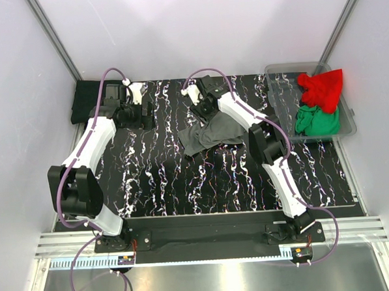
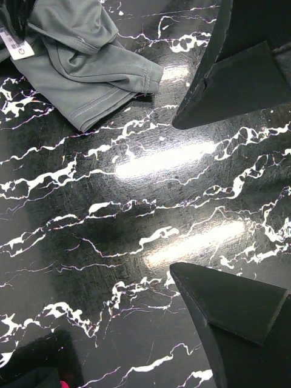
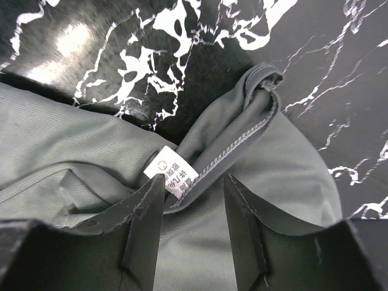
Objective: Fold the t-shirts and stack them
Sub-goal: Flatten the tshirt out
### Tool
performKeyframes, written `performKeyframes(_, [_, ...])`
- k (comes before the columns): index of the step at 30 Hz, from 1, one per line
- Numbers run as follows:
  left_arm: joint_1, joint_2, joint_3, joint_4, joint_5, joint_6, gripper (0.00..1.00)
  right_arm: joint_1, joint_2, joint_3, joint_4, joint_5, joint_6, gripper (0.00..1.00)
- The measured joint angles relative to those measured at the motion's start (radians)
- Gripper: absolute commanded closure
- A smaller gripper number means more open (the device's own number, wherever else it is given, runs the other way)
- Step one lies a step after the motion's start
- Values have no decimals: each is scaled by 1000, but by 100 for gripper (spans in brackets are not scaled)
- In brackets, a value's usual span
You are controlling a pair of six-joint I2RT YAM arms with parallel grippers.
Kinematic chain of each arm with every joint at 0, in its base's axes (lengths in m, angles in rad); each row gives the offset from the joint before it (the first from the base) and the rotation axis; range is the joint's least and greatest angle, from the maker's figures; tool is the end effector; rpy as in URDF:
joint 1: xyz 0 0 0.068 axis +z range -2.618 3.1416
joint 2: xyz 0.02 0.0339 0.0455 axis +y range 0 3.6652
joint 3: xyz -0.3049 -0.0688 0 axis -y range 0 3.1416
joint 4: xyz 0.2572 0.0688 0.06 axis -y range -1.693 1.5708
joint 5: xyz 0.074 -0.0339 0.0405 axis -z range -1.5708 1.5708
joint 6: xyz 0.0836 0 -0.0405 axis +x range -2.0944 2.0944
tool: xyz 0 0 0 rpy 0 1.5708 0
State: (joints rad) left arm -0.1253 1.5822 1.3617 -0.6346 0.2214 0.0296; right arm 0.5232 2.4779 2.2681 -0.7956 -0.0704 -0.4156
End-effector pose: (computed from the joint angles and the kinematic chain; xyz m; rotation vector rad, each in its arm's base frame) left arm 0.3843 -0.0669 0.3033 0.2875 2.4047 -0.3119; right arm 0.5242 0.3092 0.1735 -1.1896 2.2870 0.1309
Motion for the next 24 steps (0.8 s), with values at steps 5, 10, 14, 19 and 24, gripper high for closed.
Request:
performKeyframes(5, [0, 0, 0, 0, 0, 0, 3, -1, 9, -31, 5, -1, -3, 62])
performKeyframes(10, [0, 5, 0, 0, 0, 0, 3, -1, 10, -36, -4, -38, -14, 100])
performKeyframes(14, [0, 10, 0, 0, 0, 0, 2, -1, 10, -22, -22, -63, -39, 100])
performKeyframes(19, [0, 10, 0, 0, -9, 5, 2, 0, -9, 90, -56, -91, -93, 100])
performKeyframes(24, [0, 18, 6, -1, -23, 8, 2, 3, -120, 248, -71, -131, -142, 100])
